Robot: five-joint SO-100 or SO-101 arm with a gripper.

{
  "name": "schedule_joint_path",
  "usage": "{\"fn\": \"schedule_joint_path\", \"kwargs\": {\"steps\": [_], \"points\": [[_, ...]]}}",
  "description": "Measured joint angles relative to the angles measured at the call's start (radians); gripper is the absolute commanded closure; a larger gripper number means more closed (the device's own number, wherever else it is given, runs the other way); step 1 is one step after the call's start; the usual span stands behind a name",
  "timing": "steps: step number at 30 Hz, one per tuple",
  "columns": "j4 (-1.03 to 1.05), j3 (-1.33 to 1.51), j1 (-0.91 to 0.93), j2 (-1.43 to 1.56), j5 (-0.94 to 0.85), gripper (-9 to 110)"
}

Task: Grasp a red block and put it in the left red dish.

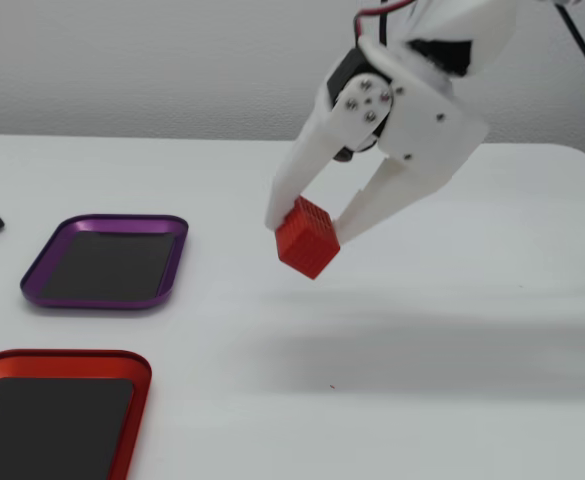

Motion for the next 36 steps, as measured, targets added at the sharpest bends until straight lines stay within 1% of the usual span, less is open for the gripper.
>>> {"fn": "schedule_joint_path", "kwargs": {"steps": [3, 7, 10, 12, 18, 21, 29, 36], "points": [[-0.002, 0.029, -0.08, 0.186, 0.0, 102], [-0.017, 0.075, -0.195, 0.345, 0.0, 102], [-0.137, 0.152, -0.235, 0.365, 0.0, 102], [-0.267, 0.209, -0.242, 0.336, 0.0, 102], [-0.578, 0.252, -0.253, 0.08, -0.003, 102], [-0.66, 0.179, -0.255, -0.104, -0.005, 102], [-0.686, -0.275, -0.252, -0.647, -0.005, 102], [-0.603, -0.565, -0.244, -0.98, -0.005, 102]]}}
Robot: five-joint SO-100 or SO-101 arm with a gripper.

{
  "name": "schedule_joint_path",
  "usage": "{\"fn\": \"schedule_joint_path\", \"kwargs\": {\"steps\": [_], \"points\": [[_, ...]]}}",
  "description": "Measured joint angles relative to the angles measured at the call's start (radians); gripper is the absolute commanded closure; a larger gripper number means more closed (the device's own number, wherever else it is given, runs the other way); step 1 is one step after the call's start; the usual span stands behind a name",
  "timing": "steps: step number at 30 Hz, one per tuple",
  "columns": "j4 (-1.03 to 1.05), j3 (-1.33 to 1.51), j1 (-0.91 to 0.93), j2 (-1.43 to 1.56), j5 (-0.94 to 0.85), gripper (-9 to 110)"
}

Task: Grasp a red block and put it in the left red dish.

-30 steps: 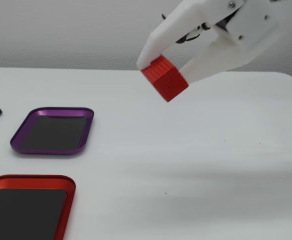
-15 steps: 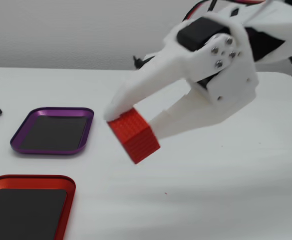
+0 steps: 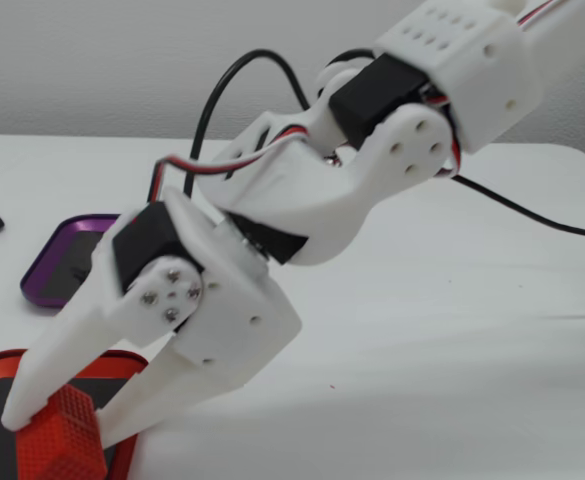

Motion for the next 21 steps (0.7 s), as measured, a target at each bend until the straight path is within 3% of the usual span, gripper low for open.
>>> {"fn": "schedule_joint_path", "kwargs": {"steps": [11, 17, 21], "points": [[0.037, -0.104, 0.021, -0.087, 0.002, 100], [0.109, -0.104, 0.035, -0.087, 0.002, 87], [0.189, -0.109, 0.031, -0.064, 0.002, 86]]}}
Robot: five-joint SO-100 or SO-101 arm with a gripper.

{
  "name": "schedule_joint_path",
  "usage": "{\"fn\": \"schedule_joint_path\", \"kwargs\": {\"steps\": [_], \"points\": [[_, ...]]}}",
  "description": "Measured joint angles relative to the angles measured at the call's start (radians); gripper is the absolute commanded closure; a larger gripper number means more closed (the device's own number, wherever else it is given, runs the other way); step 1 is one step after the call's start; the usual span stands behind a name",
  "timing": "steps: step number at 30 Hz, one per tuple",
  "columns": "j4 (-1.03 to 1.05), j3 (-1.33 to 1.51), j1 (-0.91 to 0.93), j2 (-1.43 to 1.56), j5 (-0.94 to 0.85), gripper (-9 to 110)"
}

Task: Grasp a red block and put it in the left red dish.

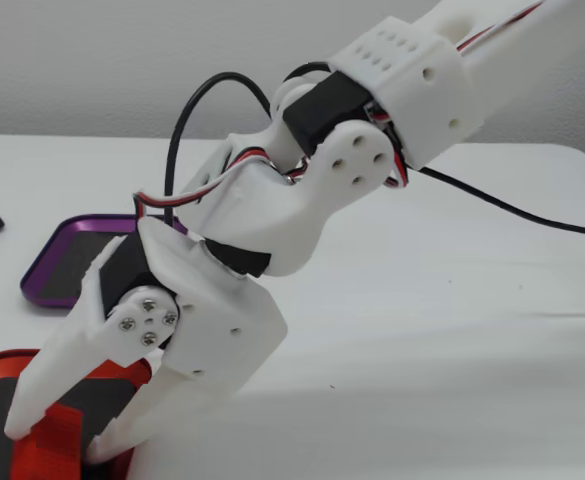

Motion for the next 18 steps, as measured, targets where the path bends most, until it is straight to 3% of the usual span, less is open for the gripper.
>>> {"fn": "schedule_joint_path", "kwargs": {"steps": [8, 18], "points": [[0.218, -0.002, 0.002, 0.206, 0.0, 79], [0.741, -0.002, 0.005, 0.683, 0.0, 77]]}}
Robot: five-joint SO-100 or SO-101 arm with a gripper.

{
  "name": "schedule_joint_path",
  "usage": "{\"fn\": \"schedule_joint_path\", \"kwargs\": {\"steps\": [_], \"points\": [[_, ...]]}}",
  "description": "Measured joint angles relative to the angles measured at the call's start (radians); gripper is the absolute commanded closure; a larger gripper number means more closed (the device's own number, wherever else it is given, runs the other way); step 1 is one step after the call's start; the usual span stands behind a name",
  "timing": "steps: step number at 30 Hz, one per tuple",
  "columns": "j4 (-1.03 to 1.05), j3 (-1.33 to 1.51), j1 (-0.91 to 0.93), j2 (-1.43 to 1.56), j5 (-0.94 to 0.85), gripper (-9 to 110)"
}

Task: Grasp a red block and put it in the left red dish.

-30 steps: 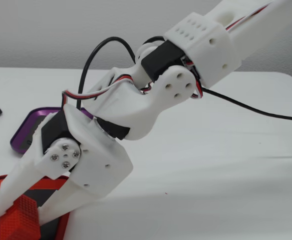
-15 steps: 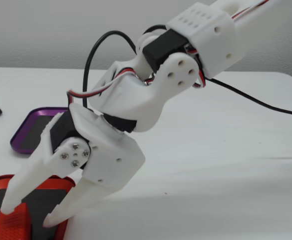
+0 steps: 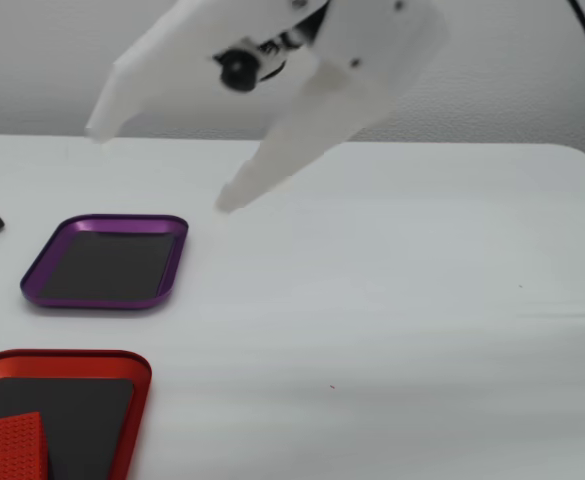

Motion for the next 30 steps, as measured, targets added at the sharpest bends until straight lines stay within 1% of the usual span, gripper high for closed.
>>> {"fn": "schedule_joint_path", "kwargs": {"steps": [7, 10, 15, 21, 25, 30], "points": [[0.27, 0.035, 0.071, 0.434, 0.0, 78], [0.321, 0.117, 0.067, 0.623, 0.0, 78], [0.328, 0.387, 0.137, 0.92, 0.0, 78], [0.23, 0.844, 0.249, 1.285, 0.0, 78], [0.186, 1.123, 0.265, 1.499, 0.0, 78], [0.179, 1.321, 0.265, 1.545, 0.003, 78]]}}
